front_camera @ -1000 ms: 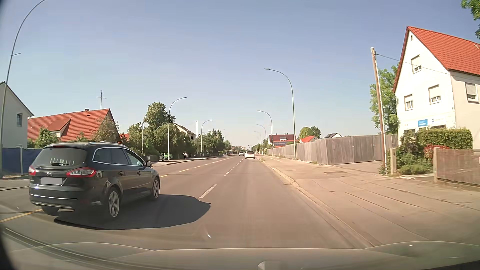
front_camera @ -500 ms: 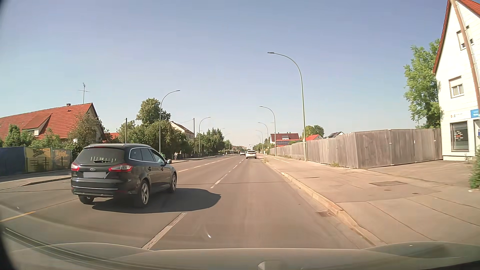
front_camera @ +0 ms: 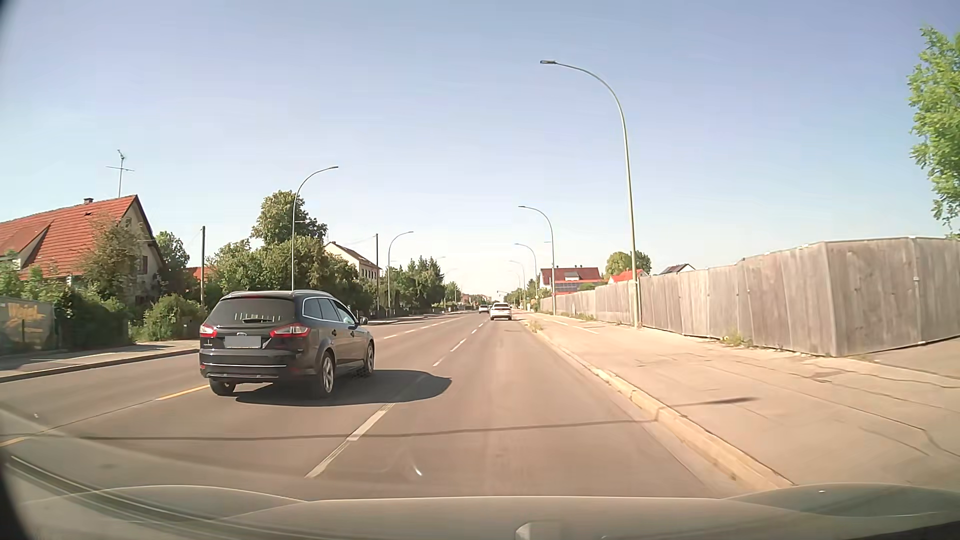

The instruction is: Follow the waypoints while adhering to traffic rules and regulations

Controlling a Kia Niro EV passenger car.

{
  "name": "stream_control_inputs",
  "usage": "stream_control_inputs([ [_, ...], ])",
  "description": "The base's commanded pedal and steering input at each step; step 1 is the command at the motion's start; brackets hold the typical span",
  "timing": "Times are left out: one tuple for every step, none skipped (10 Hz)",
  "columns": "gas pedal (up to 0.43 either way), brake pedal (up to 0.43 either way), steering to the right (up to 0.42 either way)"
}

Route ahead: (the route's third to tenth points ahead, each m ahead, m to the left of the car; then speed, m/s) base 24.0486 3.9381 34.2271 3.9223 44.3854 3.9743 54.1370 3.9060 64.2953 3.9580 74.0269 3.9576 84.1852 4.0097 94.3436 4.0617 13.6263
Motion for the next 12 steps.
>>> stream_control_inputs([
  [0.169, 0.000, -0.003],
  [0.169, 0.000, -0.003],
  [0.169, 0.000, -0.003],
  [0.169, 0.000, -0.003],
  [0.169, 0.000, -0.003],
  [0.087, 0.000, -0.003],
  [0.000, 0.000, -0.003],
  [0.000, 0.000, -0.003],
  [0.000, 0.000, -0.003],
  [0.000, 0.000, -0.005],
  [0.000, 0.000, -0.004],
  [0.000, 0.000, -0.004],
])
